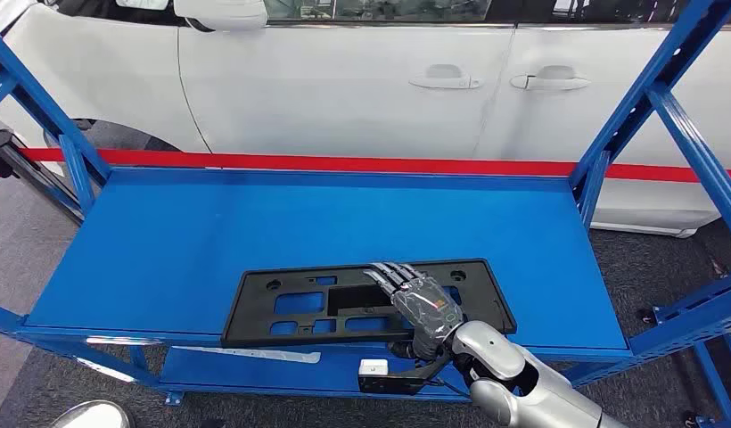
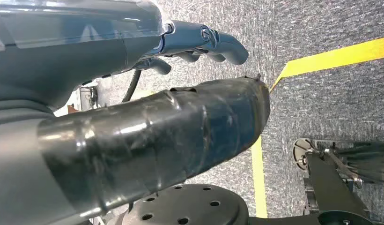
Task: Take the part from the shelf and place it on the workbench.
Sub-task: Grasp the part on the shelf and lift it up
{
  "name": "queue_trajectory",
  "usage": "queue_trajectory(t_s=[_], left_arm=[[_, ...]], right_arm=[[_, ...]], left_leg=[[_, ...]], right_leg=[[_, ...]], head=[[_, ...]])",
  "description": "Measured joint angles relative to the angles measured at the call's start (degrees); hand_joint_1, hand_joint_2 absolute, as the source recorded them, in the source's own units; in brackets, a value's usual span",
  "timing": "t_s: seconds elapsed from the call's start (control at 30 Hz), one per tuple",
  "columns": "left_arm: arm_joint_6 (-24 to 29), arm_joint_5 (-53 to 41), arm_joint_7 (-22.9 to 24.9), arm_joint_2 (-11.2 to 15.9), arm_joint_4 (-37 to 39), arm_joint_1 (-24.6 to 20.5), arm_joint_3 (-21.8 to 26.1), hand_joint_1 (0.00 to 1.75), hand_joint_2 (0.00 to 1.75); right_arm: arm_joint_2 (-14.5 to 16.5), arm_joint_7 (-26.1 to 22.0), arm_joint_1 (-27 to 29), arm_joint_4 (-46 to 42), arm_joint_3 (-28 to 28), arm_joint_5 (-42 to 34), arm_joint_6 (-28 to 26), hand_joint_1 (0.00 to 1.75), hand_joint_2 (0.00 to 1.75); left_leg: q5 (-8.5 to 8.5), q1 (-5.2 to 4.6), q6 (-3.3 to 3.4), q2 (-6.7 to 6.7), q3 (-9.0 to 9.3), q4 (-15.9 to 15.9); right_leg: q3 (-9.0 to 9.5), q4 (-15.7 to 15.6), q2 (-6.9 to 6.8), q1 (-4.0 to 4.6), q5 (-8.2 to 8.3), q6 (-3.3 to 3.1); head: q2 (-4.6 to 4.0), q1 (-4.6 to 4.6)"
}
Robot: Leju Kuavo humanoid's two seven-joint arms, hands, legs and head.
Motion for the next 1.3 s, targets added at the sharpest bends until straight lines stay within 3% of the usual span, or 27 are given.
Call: queue_trajectory(t_s=[0.03, 0.07, 0.17, 0.2, 0.47, 0.73, 0.93, 1.07, 1.3], left_arm=[[0.01, 0.01, 0.0, 0.0, -0.01, 0.0, 0.0, 0.0, 0.0], [0.02, 0.01, 0.0, -0.01, -0.01, 0.0, 0.0, 0.0, 0.0], [0.04, 0.02, -0.02, -0.01, 0.0, 0.0, 0.02, 0.0, 0.0], [0.05, 0.02, -0.05, -0.01, 0.0, 0.0, 0.02, 0.0, 0.0], [0.09, 0.02, -0.37, -0.01, -0.01, 0.0, 0.03, 0.0, 0.0], [0.09, 0.18, -0.44, -0.01, -0.01, 0.01, 0.04, 0.0, 0.0], [0.09, 0.2, -0.46, -0.01, -0.01, 0.0, 0.06, 0.0, 0.0], [0.08, 0.31, -0.55, -0.01, -0.01, 0.01, 0.07, 0.0, 1.75], [-0.56, 1.72, -1.77, -0.01, -0.01, 0.01, 0.91, 0.0, 1.75]], right_arm=[[0.14, 0.17, 0.08, 0.12, -0.14, 0.22, -0.06, 0.06, 1.75], [0.26, 0.37, 0.16, 0.27, -0.31, 0.41, -0.14, 0.38, 1.75], [1.11, 1.28, 0.62, 1.22, -1.29, 1.66, -0.73, 1.58, 1.75], [1.43, 1.51, 0.75, 1.62, -1.62, 2.16, -0.91, 1.67, 1.75], [3.45, 1.67, 1.43, 4.18, -3.91, 4.74, -0.98, 1.67, 1.75], [4.04, 1.61, 1.08, 4.21, -5.06, 5.2, 0.07, 1.61, 1.75], [4.09, 1.66, 0.99, 3.61, -5.32, 5.38, 1.06, 1.66, 1.75], [4.11, 1.66, 0.97, 3.4, -5.38, 5.45, 1.08, 1.74, 1.75], [3.6, 0.64, 1.17, 2.95, -5.76, 4.74, 0.55, 1.75, 1.75]], left_leg=[[0.0, 0.0, 0.0, 0.0, 0.0, 0.0], [0.0, 0.0, 0.0, 0.0, 0.0, 0.0], [0.0, 0.0, 0.0, 0.0, 0.0, 0.0], [0.0, 0.0, 0.0, 0.0, 0.0, 0.0], [0.0, 0.0, 0.0, 0.0, 0.02, 0.0], [0.0, 0.0, 0.0, 0.0, 0.07, 0.01], [-0.01, 0.0, 0.01, 0.0, 0.11, 0.03], [-0.02, 0.0, 0.02, 0.0, 0.15, 0.04], [-0.05, 0.0, 0.02, 0.03, 0.28, 0.06]], right_leg=[[0.0, 0.0, 0.0, 0.0, 0.0, 0.0], [0.0, 0.0, 0.0, 0.0, 0.0, 0.0], [0.0, 0.0, 0.0, 0.0, 0.0, 0.0], [0.0, 0.0, 0.0, 0.0, 0.0, 0.0], [0.01, 0.0, 0.0, 0.0, 0.0, 0.0], [0.08, 0.0, 0.0, 0.0, 0.0, 0.0], [0.15, -0.01, 0.0, 0.0, 0.0, 0.01], [0.19, -0.01, 0.0, 0.0, 0.0, 0.01], [0.28, -0.02, 0.05, 0.01, -0.01, 0.01]], head=[[0.0, 0.0], [0.0, 0.0], [0.0, 0.0], [0.0, 0.0], [0.0, 0.0], [0.0, 0.0], [0.0, 0.0], [0.0, 0.0], [0.0, 0.0]])
